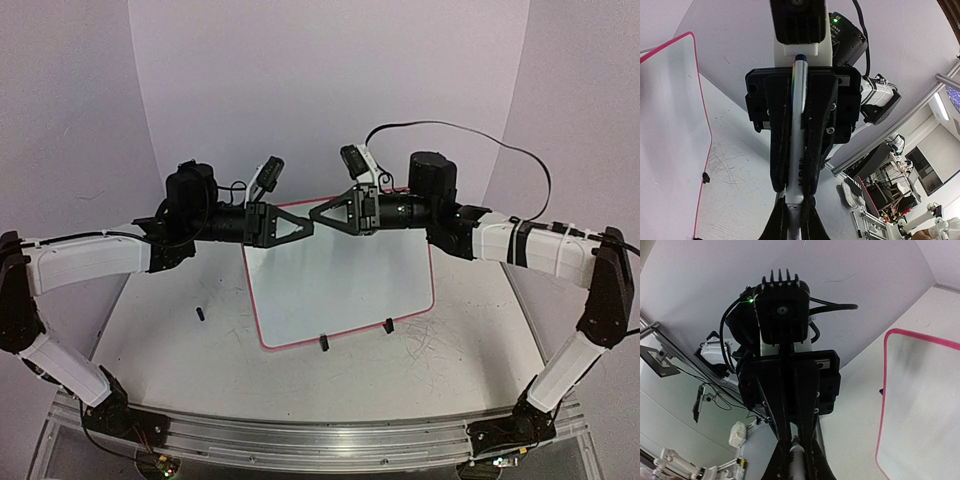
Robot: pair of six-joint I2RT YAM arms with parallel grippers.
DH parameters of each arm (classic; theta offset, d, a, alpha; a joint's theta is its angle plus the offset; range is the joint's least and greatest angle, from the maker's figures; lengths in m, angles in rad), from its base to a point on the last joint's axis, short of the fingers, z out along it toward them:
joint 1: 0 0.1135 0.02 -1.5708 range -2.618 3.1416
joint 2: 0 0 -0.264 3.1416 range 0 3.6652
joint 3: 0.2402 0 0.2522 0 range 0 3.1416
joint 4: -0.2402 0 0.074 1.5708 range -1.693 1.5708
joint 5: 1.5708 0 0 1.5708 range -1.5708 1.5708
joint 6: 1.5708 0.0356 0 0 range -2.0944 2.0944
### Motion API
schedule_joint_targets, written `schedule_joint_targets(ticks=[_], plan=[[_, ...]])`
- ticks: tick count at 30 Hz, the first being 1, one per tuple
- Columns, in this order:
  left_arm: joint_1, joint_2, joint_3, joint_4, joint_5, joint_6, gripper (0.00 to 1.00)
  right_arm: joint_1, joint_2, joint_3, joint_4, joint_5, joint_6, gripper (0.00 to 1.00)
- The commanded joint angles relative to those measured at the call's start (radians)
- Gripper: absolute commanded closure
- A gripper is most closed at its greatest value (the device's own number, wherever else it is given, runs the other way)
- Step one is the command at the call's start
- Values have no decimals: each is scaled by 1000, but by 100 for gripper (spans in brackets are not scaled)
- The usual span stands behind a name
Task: Write a sentence on the whiteboard
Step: Pass from the left arm to the right, then hold the whiteboard at the center of the board.
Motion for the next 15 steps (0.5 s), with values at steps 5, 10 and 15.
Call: schedule_joint_targets(ticks=[5,10,15], plan=[[7,-50,14,22,-17,19,96,15,-34,-9,26,2,-32,100],[26,-104,-22,11,-65,27,53,13,-134,-45,-13,171,-135,100],[79,-192,-59,-65,-133,34,13,-29,-255,-139,-75,421,-124,100]])
